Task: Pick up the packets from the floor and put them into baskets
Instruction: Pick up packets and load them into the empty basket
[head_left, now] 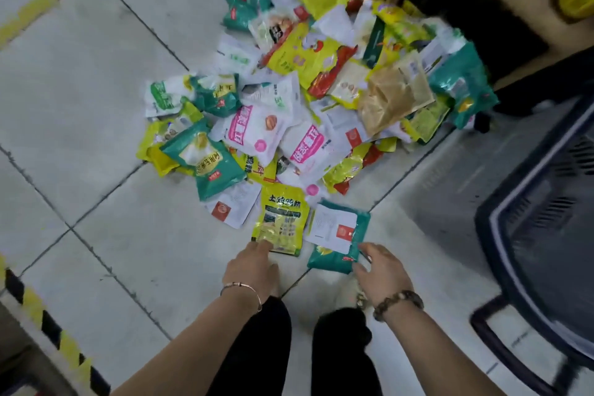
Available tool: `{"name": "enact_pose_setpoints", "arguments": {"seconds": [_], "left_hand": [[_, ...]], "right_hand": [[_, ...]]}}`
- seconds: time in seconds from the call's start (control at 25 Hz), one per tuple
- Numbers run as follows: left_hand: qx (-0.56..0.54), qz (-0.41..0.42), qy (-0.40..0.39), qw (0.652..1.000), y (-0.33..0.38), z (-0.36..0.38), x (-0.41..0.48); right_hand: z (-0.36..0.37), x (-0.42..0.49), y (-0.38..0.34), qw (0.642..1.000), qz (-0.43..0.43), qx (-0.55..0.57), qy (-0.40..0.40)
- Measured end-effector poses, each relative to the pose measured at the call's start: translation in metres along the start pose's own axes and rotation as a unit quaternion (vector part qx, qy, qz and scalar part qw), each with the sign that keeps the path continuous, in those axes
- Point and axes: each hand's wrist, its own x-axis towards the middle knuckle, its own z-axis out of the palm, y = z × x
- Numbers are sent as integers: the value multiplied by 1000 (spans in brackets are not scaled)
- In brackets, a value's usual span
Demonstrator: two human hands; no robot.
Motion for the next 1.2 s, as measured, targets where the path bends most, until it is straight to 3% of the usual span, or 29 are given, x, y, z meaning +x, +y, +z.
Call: {"name": "enact_pose_setpoints", "arguments": {"seconds": [0.16, 0.36, 0.6, 0.72, 0.92, 1.04, 1.2], "left_hand": [[-88, -69, 0, 994, -28, 74, 123], [-191, -107, 98, 971, -40, 132, 228], [-192, -167, 155, 954, -50, 160, 279], [-283, -137, 123, 941, -61, 159, 288], [-334, -100, 90, 933, -69, 156, 278], [-384, -114, 57, 914, -76, 149, 251], [-496, -110, 15, 861, -78, 138, 213]], "right_hand": [[75, 118, 24, 997, -31, -67, -11], [130, 223, 42, 984, -51, -166, 47], [169, 268, 55, 950, -74, -302, 39], [175, 276, 53, 951, -62, -299, 47], [157, 273, 51, 988, 14, -138, -64], [138, 248, 69, 996, 70, 1, -58], [128, 196, 77, 945, 97, 311, -30]]}}
